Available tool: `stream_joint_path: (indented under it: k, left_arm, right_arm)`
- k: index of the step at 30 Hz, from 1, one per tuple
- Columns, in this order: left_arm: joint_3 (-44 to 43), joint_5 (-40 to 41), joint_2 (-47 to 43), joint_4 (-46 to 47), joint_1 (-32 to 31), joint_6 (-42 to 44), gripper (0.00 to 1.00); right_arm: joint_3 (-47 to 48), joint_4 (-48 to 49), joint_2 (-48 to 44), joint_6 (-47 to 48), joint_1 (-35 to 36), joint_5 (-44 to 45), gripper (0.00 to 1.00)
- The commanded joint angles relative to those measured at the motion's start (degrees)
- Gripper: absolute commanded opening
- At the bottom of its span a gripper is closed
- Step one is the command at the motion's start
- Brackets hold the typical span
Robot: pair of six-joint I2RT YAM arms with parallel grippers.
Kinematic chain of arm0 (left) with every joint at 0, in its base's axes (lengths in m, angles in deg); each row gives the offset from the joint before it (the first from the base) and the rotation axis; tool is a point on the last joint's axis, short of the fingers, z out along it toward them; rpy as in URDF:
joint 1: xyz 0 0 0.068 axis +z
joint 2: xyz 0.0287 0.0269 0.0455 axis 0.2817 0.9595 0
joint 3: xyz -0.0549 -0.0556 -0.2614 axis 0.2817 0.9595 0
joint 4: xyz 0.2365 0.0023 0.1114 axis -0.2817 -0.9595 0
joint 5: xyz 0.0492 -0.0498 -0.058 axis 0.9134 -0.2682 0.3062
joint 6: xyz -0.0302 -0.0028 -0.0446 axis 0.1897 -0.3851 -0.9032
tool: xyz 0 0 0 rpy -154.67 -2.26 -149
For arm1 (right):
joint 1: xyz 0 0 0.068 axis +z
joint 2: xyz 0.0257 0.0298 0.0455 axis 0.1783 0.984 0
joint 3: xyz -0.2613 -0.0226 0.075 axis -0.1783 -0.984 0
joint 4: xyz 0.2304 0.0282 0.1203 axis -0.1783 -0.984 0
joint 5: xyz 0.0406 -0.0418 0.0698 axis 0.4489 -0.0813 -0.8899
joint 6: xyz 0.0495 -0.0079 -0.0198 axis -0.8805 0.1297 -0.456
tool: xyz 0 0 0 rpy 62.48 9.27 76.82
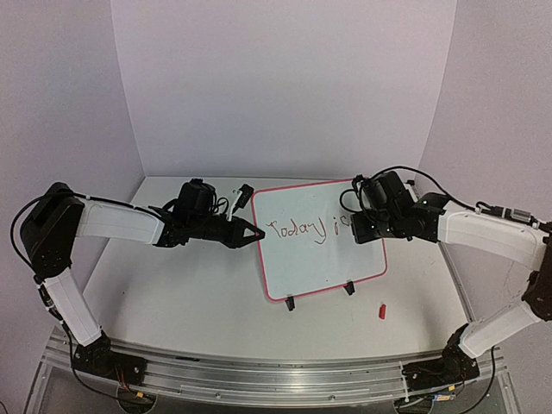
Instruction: Write a sentence on the whiteboard
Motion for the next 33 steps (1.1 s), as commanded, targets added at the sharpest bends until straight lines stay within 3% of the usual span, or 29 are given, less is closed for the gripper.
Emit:
stream_joint_path:
  k: [1, 19, 33]
  left_arm:
    - [1.67, 17.61, 3.22, -10.06, 1.43, 9.7, 0.0]
    - [1.78, 17.61, 3.41, -9.96, 1.43, 9.45, 0.0]
    - [1.22, 17.78, 3.9, -9.63, 1.41, 9.45, 0.0]
  right_arm:
    - [-1.21, -0.76, -0.98, -1.1, -0.16, -1.65, 0.0]
    - [1.75, 1.17, 1.15, -1.4, -0.18, -5.94, 0.0]
    - [-0.79, -0.53, -6.89, -0.55, -0.19, -4.05, 0.0]
